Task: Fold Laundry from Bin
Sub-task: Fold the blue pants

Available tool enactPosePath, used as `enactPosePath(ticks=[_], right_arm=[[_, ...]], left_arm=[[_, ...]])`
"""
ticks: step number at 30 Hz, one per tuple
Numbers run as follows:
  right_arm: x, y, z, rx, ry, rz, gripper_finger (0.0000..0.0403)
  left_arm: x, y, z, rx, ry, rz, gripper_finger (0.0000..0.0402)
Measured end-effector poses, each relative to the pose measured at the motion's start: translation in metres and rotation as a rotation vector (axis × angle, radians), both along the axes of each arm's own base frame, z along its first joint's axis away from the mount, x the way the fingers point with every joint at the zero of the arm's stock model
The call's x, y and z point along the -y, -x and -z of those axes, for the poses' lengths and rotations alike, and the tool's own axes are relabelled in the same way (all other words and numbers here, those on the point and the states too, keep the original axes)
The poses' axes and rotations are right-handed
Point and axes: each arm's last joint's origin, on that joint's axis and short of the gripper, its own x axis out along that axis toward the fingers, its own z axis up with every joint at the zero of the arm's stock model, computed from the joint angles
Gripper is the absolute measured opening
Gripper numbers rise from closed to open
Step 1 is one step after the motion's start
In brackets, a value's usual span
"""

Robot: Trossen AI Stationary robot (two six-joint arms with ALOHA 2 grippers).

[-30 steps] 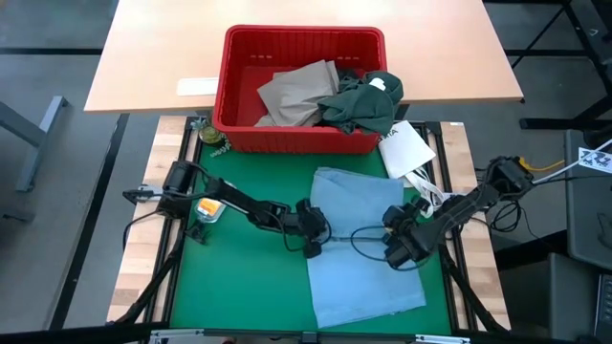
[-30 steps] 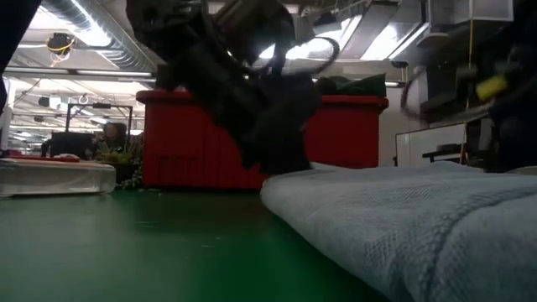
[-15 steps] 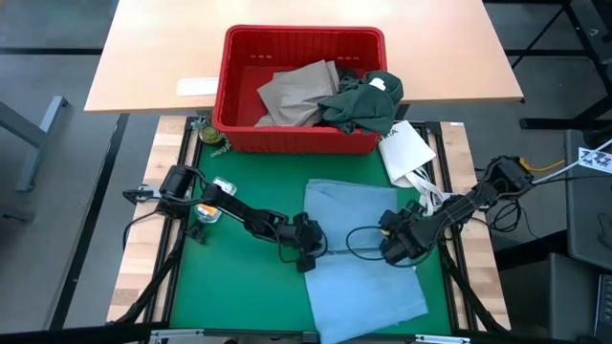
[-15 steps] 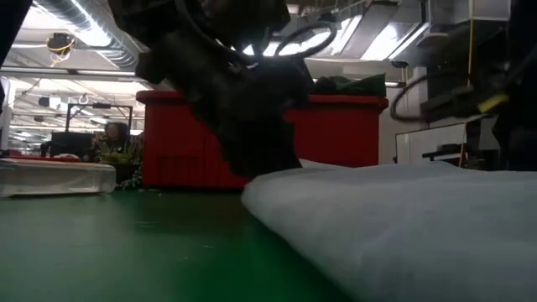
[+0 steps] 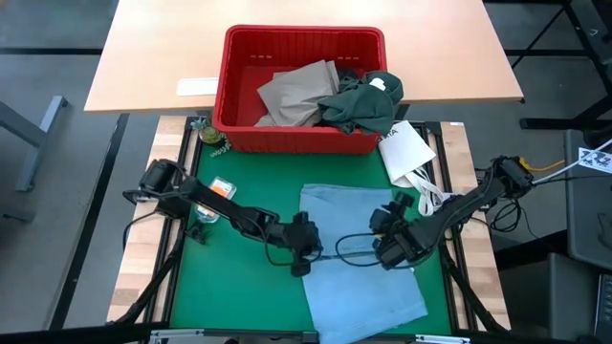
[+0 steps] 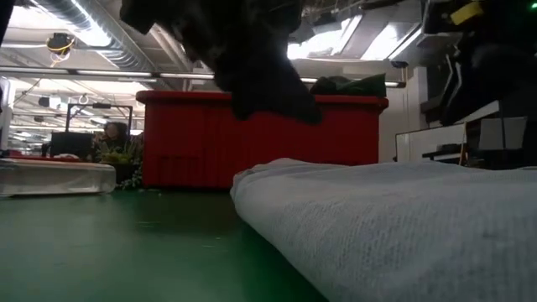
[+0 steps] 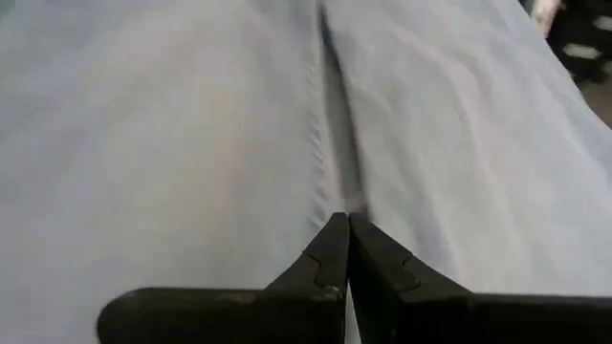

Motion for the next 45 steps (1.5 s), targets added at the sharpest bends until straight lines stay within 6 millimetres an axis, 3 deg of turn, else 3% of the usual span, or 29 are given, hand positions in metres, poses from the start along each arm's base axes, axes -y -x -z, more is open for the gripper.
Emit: enactPosePath(ticks=[8,15,28,36,45], right_arm=[[0.036,-0.011,0.004,-0.083,0.033,0.095,0.0182],[0.075,-0.009,0.030,-0.202,-0.019,0.203,0.0182],[0.118,0.016,0.078,-0.245,-0.074,0.394,0.0182],[0.121,0.027,0.092,-0.270,-0.144,0.425,0.0182],[0.117,0.011,0.072,-0.300,-0.169,0.339,0.0182]], left_arm=[[-0.041,-0.007,-0.006,0.022,-0.122,-0.149,0.0002],[-0.081,-0.009,0.006,-0.068,-0.140,-0.249,0.0002],[-0.138,-0.016,0.065,-0.229,-0.170,-0.407,0.0002],[-0.137,-0.016,0.065,-0.219,-0.159,-0.419,0.0001],[-0.133,-0.010,0.036,-0.182,-0.143,-0.401,0.0001]])
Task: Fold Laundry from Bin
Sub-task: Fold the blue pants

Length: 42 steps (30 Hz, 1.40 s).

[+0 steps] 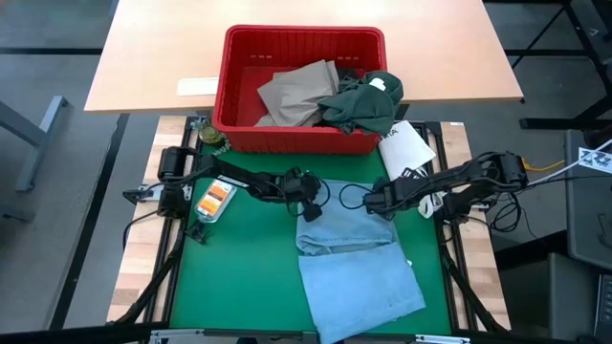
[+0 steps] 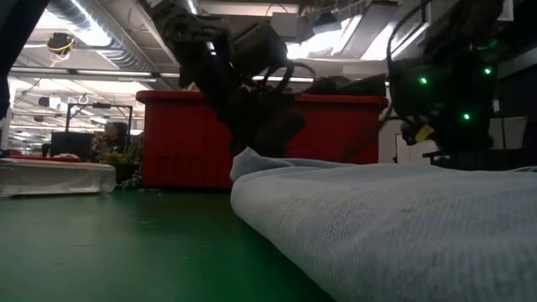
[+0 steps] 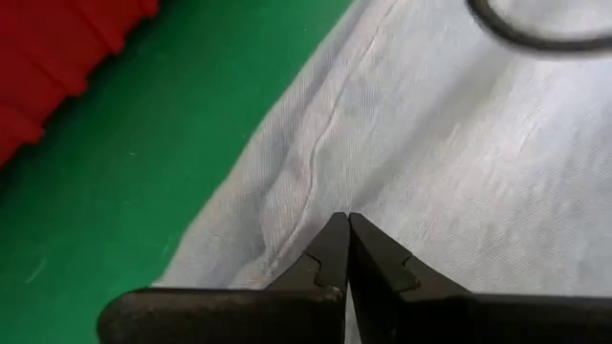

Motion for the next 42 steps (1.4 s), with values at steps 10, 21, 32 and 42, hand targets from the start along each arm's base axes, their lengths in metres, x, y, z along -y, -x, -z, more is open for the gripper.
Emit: enactPosePath(ticks=[10,21,32,42], right_arm=[[-0.028,-0.025,-0.053,0.017,0.084,-0.162,0.0182],[-0.069,-0.043,-0.059,0.287,0.127,-0.314,0.0182],[-0.063,-0.026,-0.014,0.289,0.101,-0.308,0.0182],[-0.055,-0.009,-0.010,0.182,0.226,-0.270,0.0182]], left_arm=[[0.022,0.001,-0.031,0.108,-0.003,0.060,0.0001],[0.076,0.004,-0.030,0.092,0.086,0.268,0.0001],[0.127,0.010,0.003,-0.009,0.073,0.388,0.0001],[0.131,0.006,0.029,-0.053,0.067,0.381,0.0001]])
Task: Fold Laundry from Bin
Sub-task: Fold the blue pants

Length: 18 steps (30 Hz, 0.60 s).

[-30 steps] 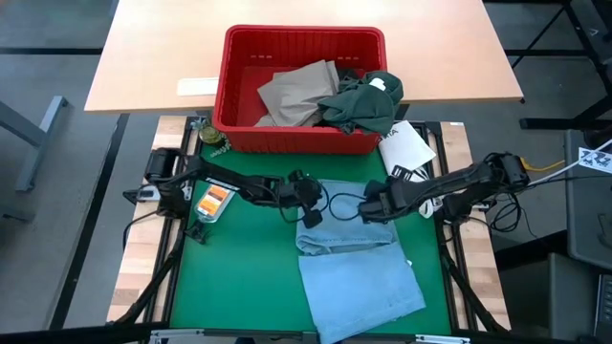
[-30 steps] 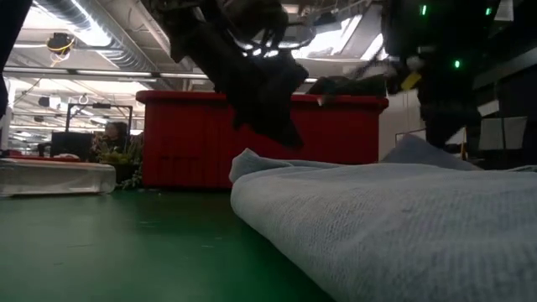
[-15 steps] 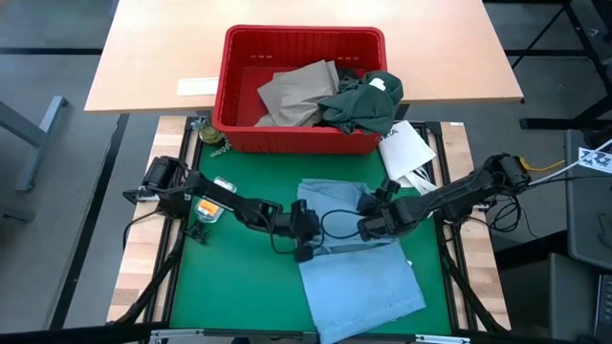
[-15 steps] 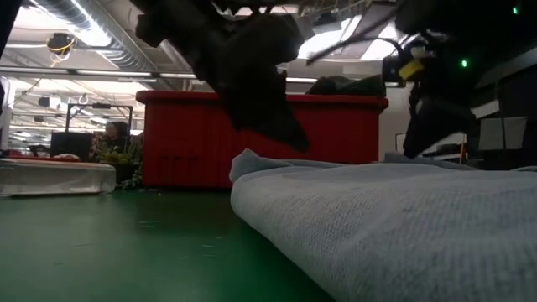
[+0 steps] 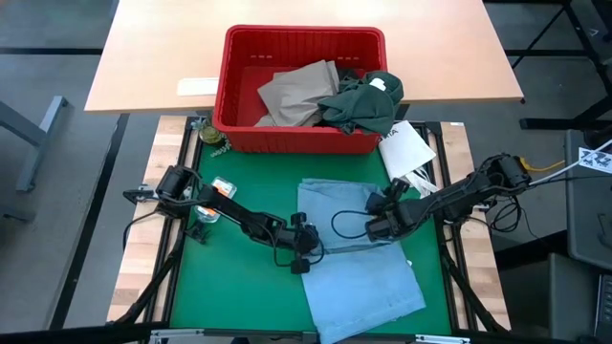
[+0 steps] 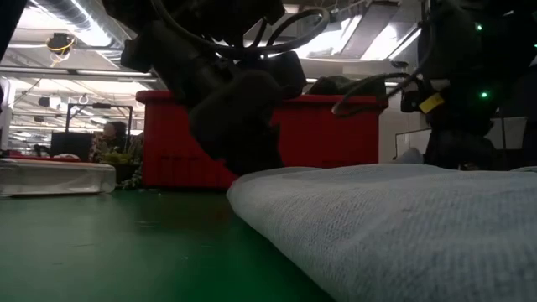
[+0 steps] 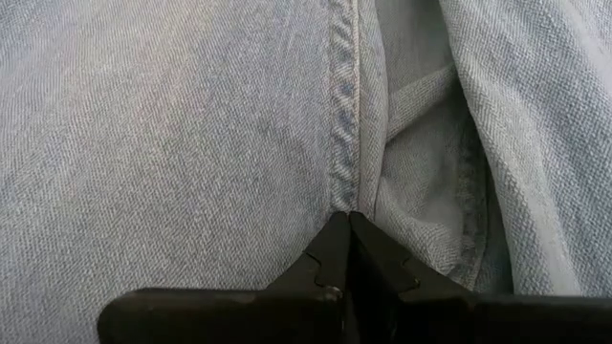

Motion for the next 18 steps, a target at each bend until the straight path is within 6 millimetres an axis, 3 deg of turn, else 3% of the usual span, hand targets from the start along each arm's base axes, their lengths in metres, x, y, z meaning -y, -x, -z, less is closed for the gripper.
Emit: enactPosePath(ticks=[9,18], right_arm=[[0.018,0.009,-0.007,-0.099,0.027,0.153,0.0182],[0.012,-0.020,-0.059,-0.042,0.000,0.116,0.0182]], left_arm=[[0.001,-0.003,0.000,0.033,0.012,0.001,0.0001],[0.001,-0.003,0.000,0.037,0.015,0.003,0.0001]])
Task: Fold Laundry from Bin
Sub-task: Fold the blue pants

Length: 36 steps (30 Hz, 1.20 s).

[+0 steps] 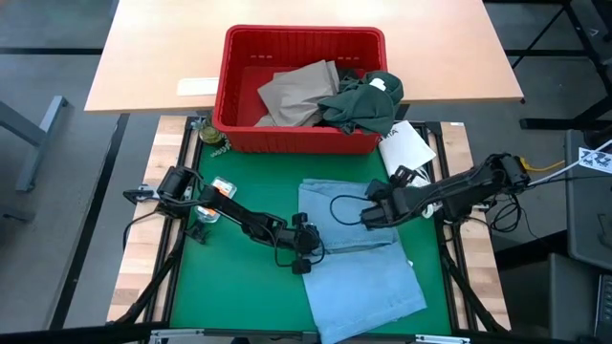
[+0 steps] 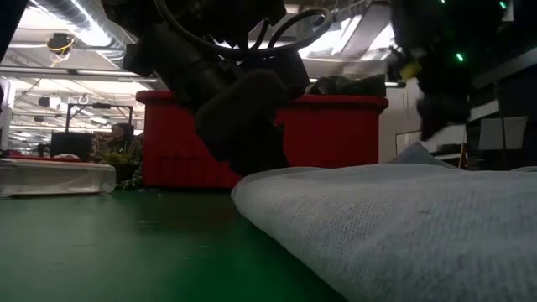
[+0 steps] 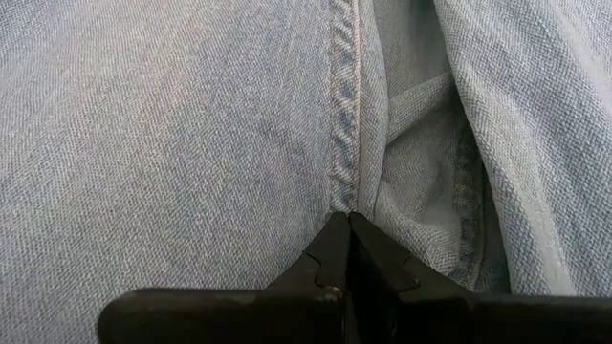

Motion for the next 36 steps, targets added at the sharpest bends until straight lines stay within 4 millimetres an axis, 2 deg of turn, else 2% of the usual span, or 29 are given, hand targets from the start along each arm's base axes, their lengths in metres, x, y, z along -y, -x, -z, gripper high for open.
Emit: enactPosePath(ticks=[5,9,12,18,27,31,36], right_arm=[[-0.007,-0.023,-0.014,0.052,-0.083,-0.182,0.0182],[-0.011,-0.033,-0.010,0.100,-0.138,-0.287,0.0182],[-0.012,-0.034,-0.002,0.105,-0.182,-0.320,0.0182],[-0.006,-0.016,0.027,0.002,-0.178,-0.297,0.0182],[0.027,0.028,0.078,-0.071,-0.148,0.019,0.0182],[0.031,0.036,0.085,-0.089,-0.163,0.060,0.0182],[0.031,0.031,0.078,-0.100,-0.166,0.035,0.0182]], left_arm=[[0.000,0.000,0.000,0.000,0.000,0.000,0.0001],[0.000,0.000,0.000,0.001,0.000,0.000,0.0001],[0.000,0.000,0.000,0.000,0.000,0.000,0.0001],[0.000,0.000,0.000,0.000,0.000,0.000,0.0001],[0.000,0.000,0.000,0.005,0.000,-0.001,0.0001],[-0.001,-0.001,0.000,0.007,-0.003,-0.006,0.0001],[-0.004,-0.001,-0.001,0.003,0.001,-0.006,0.0001]])
